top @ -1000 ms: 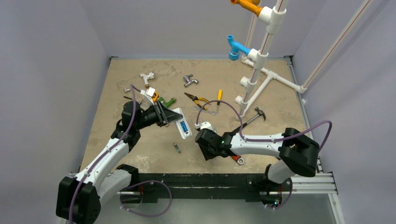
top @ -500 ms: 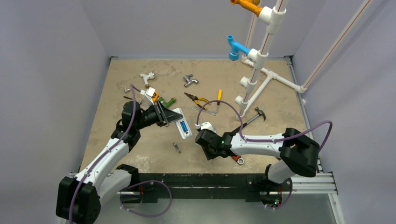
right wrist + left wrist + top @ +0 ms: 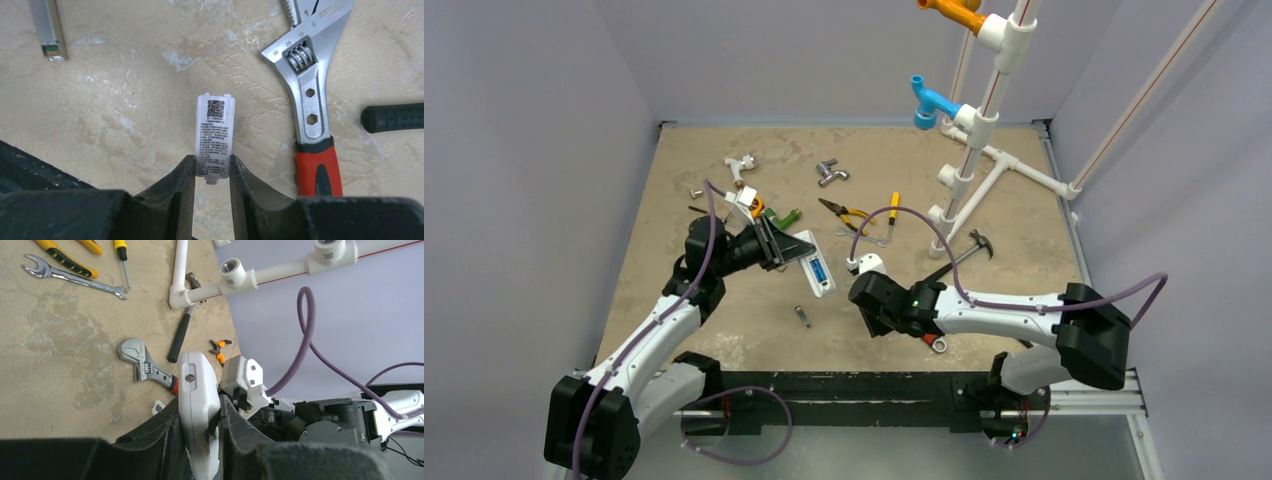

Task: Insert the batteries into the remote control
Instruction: Pick up the battery cover at the center of the board, then load the battery cover into the remote control.

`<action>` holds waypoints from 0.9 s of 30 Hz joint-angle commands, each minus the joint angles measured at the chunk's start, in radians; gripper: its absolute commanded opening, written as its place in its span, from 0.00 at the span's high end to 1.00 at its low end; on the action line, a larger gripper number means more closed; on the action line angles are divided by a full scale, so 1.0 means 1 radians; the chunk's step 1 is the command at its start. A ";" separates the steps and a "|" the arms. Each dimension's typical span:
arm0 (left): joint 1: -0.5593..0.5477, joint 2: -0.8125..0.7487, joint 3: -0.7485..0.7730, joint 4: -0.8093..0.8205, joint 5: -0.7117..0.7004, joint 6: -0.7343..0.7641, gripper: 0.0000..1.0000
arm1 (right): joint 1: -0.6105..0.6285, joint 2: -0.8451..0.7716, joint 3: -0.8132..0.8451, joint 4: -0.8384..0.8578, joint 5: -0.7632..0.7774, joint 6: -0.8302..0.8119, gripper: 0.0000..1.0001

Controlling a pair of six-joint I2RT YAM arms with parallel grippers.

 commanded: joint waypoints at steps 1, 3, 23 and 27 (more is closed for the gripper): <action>0.007 -0.008 0.015 0.065 0.009 -0.012 1.00 | 0.004 -0.079 0.058 -0.025 0.070 -0.053 0.77; 0.008 -0.010 0.016 0.064 0.009 -0.011 1.00 | 0.004 -0.107 0.076 -0.043 0.090 -0.075 0.77; -0.033 0.005 -0.103 0.457 -0.039 -0.139 1.00 | -0.200 -0.270 0.397 -0.230 -0.150 -0.202 0.79; -0.106 0.014 -0.098 0.475 -0.116 -0.132 1.00 | -0.200 -0.231 0.490 -0.286 -0.189 -0.201 0.79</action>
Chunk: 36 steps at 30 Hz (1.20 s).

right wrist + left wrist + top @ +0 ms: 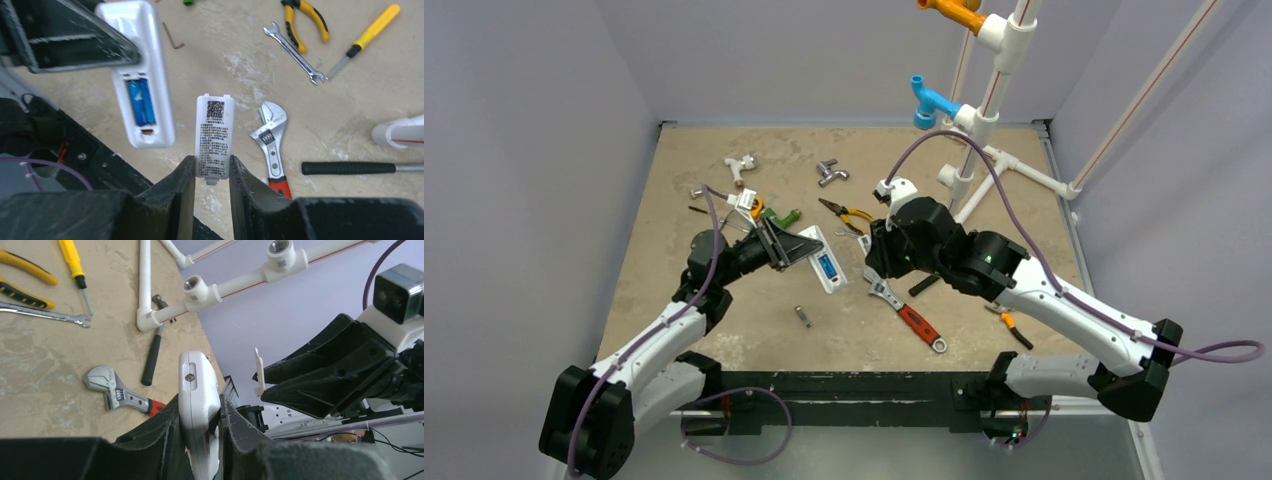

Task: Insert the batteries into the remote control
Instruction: Load the battery cover into the remote control.

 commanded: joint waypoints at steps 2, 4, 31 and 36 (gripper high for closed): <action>-0.090 0.013 0.010 0.153 -0.104 -0.019 1.00 | 0.004 0.016 0.097 -0.022 -0.115 -0.020 0.79; -0.109 0.032 0.011 0.174 -0.117 -0.024 1.00 | 0.003 0.021 0.106 -0.016 -0.141 -0.018 0.79; -0.165 0.069 0.080 0.044 -0.184 0.008 1.00 | 0.004 0.182 0.171 -0.032 -0.232 -0.031 0.79; -0.165 0.067 0.082 0.041 -0.180 0.009 1.00 | 0.004 0.187 0.166 -0.019 -0.247 -0.028 0.79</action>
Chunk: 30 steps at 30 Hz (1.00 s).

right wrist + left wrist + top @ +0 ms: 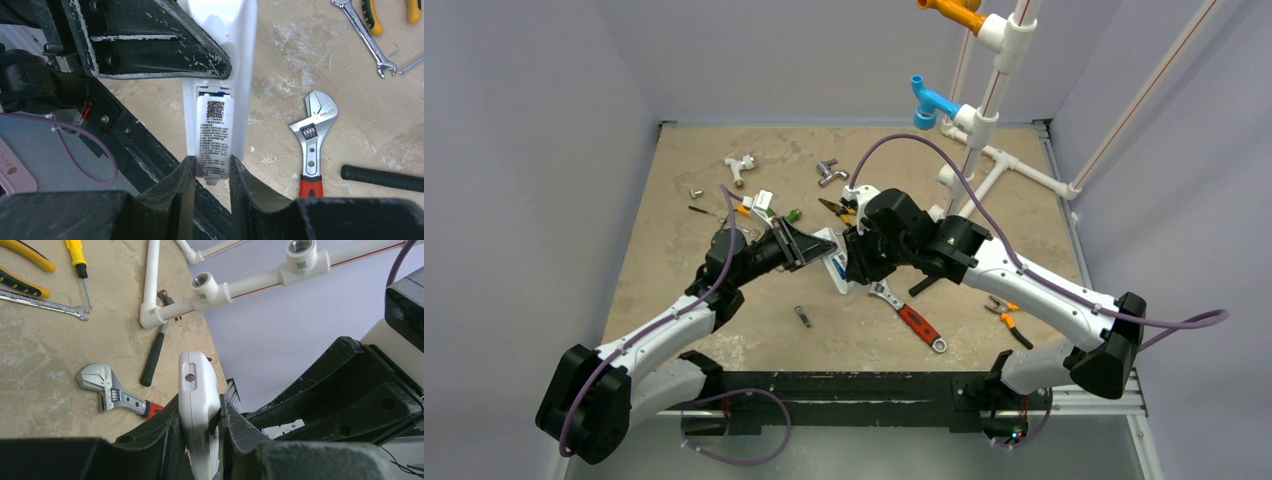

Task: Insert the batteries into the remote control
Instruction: Load the battery cover into the remote control.

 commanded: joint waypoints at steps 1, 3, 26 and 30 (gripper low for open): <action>-0.007 -0.012 0.050 0.033 -0.005 0.024 1.00 | 0.002 0.003 0.036 0.040 -0.032 0.001 0.79; -0.007 -0.012 0.052 0.033 -0.004 0.024 1.00 | 0.002 0.004 0.036 0.043 -0.032 0.001 0.80; -0.009 -0.016 0.050 0.032 -0.002 0.030 1.00 | 0.003 0.035 0.026 0.060 -0.004 0.006 0.80; -0.009 -0.015 0.049 0.032 -0.002 0.029 1.00 | 0.002 0.044 0.031 0.075 -0.019 0.013 0.80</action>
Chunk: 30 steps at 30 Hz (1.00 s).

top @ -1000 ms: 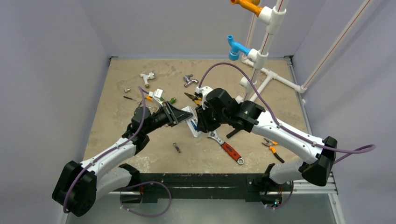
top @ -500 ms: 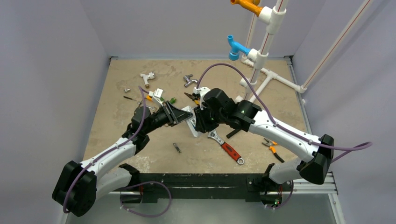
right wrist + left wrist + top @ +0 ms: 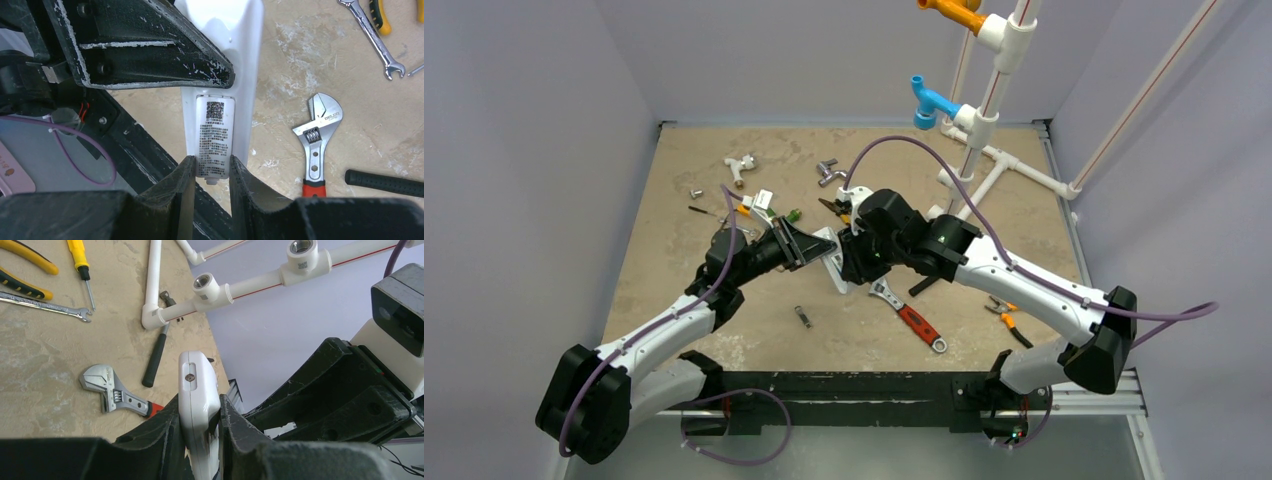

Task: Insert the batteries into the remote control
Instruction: Load the battery cover into the remote control.

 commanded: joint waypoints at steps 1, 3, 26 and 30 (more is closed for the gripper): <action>-0.009 -0.017 0.043 0.041 0.001 0.015 1.00 | 0.002 0.011 0.032 0.055 -0.012 0.017 0.79; -0.009 -0.017 0.043 0.041 0.000 0.016 1.00 | 0.002 0.015 0.034 0.061 -0.028 0.030 0.79; -0.009 -0.007 0.005 0.112 0.030 -0.025 1.00 | 0.002 0.051 0.068 0.050 -0.005 0.021 0.69; -0.009 0.009 -0.007 0.148 0.034 -0.048 1.00 | 0.002 0.053 0.072 0.045 0.003 0.020 0.68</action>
